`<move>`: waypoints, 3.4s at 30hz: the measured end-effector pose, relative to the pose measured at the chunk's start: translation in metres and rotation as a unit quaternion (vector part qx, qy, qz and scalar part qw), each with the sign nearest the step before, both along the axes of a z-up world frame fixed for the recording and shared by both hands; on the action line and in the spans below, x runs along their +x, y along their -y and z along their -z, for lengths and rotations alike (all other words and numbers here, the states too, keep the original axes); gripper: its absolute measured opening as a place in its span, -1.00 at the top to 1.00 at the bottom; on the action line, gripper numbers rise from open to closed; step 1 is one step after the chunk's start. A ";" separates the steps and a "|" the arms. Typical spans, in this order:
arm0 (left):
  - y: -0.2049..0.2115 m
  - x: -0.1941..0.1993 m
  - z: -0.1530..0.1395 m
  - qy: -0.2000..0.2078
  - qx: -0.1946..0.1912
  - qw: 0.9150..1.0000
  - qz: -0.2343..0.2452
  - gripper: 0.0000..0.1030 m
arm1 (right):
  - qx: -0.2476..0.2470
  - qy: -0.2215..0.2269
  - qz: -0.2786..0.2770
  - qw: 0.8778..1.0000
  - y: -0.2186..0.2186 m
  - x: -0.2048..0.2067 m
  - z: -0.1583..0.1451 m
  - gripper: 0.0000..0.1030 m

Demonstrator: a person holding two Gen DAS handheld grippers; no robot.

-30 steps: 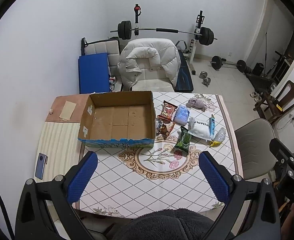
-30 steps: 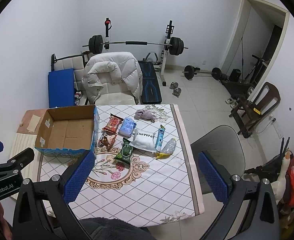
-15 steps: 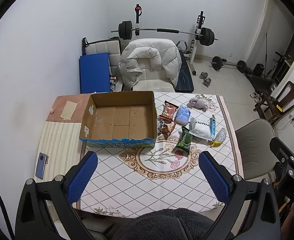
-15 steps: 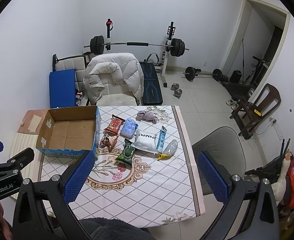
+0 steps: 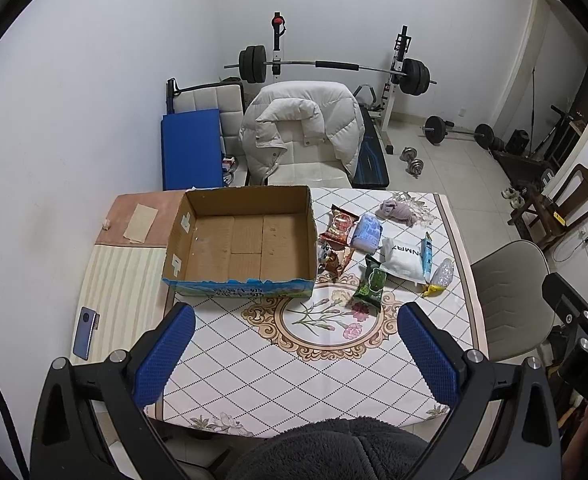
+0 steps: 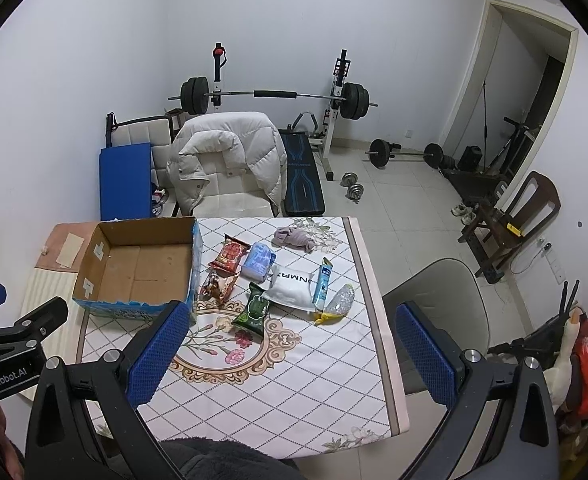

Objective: Organize soft objects

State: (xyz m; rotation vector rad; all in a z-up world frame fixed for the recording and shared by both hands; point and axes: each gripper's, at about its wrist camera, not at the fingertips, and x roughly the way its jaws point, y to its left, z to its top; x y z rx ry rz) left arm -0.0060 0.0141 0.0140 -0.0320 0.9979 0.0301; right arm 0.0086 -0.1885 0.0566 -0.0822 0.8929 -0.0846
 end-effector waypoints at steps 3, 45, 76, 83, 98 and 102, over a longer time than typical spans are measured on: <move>0.000 0.000 0.000 0.000 -0.001 1.000 -0.001 -1.00 | 0.000 0.001 0.000 1.000 -0.001 0.000 0.000 -1.00; 0.101 0.163 0.257 -0.205 0.024 0.978 0.016 -0.97 | 0.102 -0.398 -0.024 0.911 0.120 0.300 0.363 -1.00; 0.169 0.279 0.420 -0.352 -0.002 0.934 0.059 0.37 | 0.101 -0.487 0.037 0.867 0.173 0.274 0.485 -0.41; 0.121 0.281 0.291 -0.251 -0.046 0.966 0.038 0.37 | 0.155 -0.407 -0.007 0.900 0.154 0.242 0.386 -0.28; -0.142 0.326 0.273 -0.268 -0.076 0.960 -0.034 0.37 | 0.197 -0.337 -0.146 0.909 -0.170 0.295 0.284 -0.29; -0.188 0.353 0.317 -0.302 -0.105 0.947 -0.041 0.37 | 0.169 -0.371 -0.131 0.904 -0.224 0.323 0.333 -0.29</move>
